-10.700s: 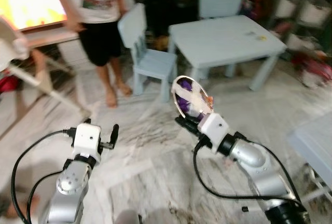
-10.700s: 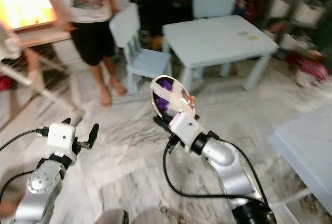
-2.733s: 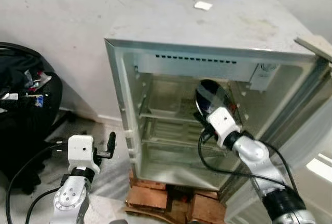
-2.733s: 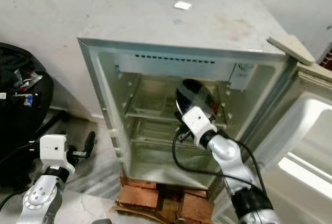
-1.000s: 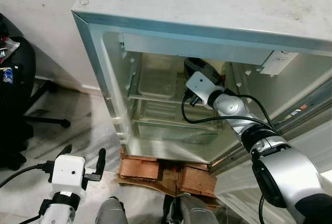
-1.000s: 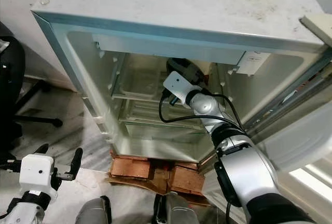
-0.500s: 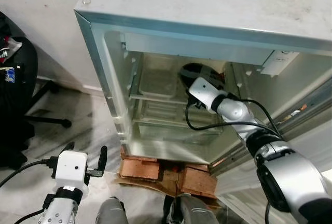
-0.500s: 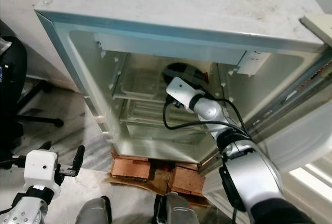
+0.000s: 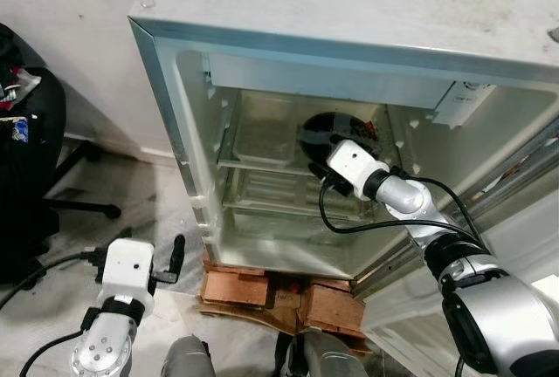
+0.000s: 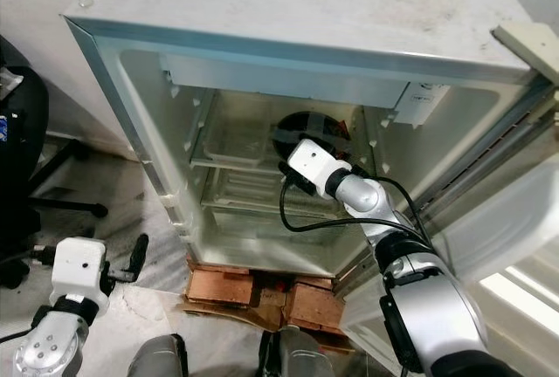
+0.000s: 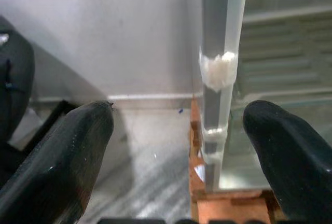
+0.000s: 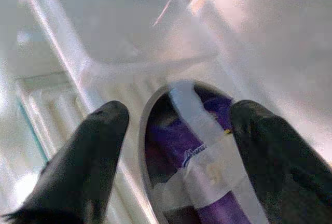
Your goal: Restocking fridge
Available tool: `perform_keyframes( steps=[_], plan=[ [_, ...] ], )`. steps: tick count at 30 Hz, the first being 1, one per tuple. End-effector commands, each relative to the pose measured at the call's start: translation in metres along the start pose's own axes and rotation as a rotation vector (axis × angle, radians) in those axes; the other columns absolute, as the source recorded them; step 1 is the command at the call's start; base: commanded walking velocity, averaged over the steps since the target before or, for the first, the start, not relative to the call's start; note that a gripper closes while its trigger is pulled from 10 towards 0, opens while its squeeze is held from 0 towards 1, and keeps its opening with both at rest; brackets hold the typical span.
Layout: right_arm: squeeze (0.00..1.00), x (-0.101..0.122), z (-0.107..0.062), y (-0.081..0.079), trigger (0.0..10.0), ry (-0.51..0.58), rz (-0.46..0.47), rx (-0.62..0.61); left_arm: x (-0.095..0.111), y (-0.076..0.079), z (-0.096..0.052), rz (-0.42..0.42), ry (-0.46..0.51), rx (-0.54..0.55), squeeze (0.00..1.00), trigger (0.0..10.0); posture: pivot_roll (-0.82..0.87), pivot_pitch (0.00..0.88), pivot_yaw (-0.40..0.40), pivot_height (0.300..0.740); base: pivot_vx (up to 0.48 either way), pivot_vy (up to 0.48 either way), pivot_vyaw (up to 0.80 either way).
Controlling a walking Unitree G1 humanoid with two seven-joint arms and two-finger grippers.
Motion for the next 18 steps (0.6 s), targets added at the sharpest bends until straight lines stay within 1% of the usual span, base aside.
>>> perform_keyframes(
  steps=[1, 2, 3, 5, 6, 8, 9, 10, 11, 12, 13, 15, 17, 18],
  plan=[
    [1.00, 0.004, -0.005, 0.003, 10.0, 0.063, 0.109, -0.082, -0.004, -0.002, 0.003, 0.019, -0.007, 0.023, 0.00, 10.0, 0.13, 0.064, -0.088, 0.740, 0.000, 0.000, 0.00],
    [1.00, 0.004, -0.005, 0.003, 10.0, 0.063, 0.109, -0.082, -0.004, -0.002, 0.003, 0.019, -0.007, 0.023, 0.00, 10.0, 0.13, 0.064, -0.088, 0.740, 0.000, 0.000, 0.00],
    [1.00, 0.003, -0.010, 0.000, 10.0, 0.082, 0.182, -0.132, -0.003, -0.002, 0.006, 0.026, 0.004, 0.035, 0.00, 10.0, 0.13, 0.054, -0.087, 0.740, 0.000, 0.000, 0.00],
    [1.00, 0.004, -0.015, -0.002, 10.0, 0.096, 0.247, -0.166, -0.002, -0.003, 0.008, 0.031, 0.012, 0.050, 0.00, 10.0, 0.13, 0.054, -0.087, 0.740, 0.000, 0.000, 0.00],
    [1.00, 0.002, -0.020, -0.006, 10.0, 0.092, 0.298, -0.210, -0.003, -0.004, 0.010, 0.033, 0.011, 0.050, 0.00, 10.0, 0.12, 0.038, -0.082, 0.740, 0.000, 0.000, 0.00],
    [1.00, 0.002, -0.027, -0.012, 10.0, 0.091, 0.355, -0.264, -0.003, -0.004, 0.011, 0.039, 0.012, 0.047, 0.00, 10.0, 0.12, 0.035, -0.080, 0.740, 0.000, 0.000, 0.00],
    [0.64, 0.000, -0.033, -0.016, 10.0, 0.080, 0.414, -0.306, -0.003, -0.003, 0.012, 0.038, 0.012, 0.042, 0.00, 10.0, 0.12, 0.031, -0.076, 0.740, 0.000, 0.000, 0.00],
    [0.64, -0.002, -0.037, -0.018, 10.0, 0.070, 0.454, -0.332, -0.003, -0.003, 0.012, 0.037, 0.012, 0.039, 0.00, 10.0, 0.12, 0.031, -0.076, 0.740, 0.000, 0.000, 0.00],
    [0.00, -0.003, -0.042, -0.023, 10.0, 0.061, 0.502, -0.359, -0.003, -0.002, 0.013, 0.038, 0.014, 0.032, 0.00, 10.0, 0.11, 0.025, -0.070, 0.740, 0.000, 0.000, 0.00],
    [0.00, -0.005, -0.050, -0.030, 10.0, 0.048, 0.554, -0.396, -0.003, 0.000, 0.015, 0.039, 0.016, 0.023, 0.00, 10.0, 0.10, 0.021, -0.065, 0.740, 0.000, 0.000, 0.00],
    [0.00, -0.005, -0.052, -0.031, 10.0, 0.046, 0.563, -0.403, -0.003, 0.000, 0.016, 0.039, 0.017, 0.021, 0.00, 10.0, 0.10, 0.020, -0.064, 0.740, 0.000, 0.000, 0.00],
    [0.00, -0.006, -0.058, -0.034, 10.0, 0.040, 0.619, -0.432, -0.003, 0.001, 0.017, 0.040, 0.019, 0.014, 0.00, 10.0, 0.10, 0.018, -0.063, 0.740, 0.000, 0.000, 0.00],
    [0.00, -0.007, -0.064, -0.038, 10.0, 0.027, 0.643, -0.443, -0.002, 0.002, 0.020, 0.040, 0.022, 0.011, 0.00, 10.0, 0.09, 0.015, -0.060, 0.740, 0.000, 0.000, 0.00],
    [0.00, -0.005, -0.067, -0.039, 10.0, 0.022, 0.638, -0.433, -0.002, 0.002, 0.021, 0.041, 0.025, 0.011, 0.00, 10.0, 0.09, 0.013, -0.059, 0.740, 0.000, 0.000, 0.00]
  ],
)
Point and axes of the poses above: a point about 5 cm out from each wrist's last joint towards the gripper, its own z axis pointing out of the wrist towards the gripper, its own x axis along the axis of the wrist's last joint, y = z × x, the point moved 1 cm from there along z, pointing out of the wrist towards the gripper, and after that the axes turned 12 degrees about -z, right-handed, at the moved point
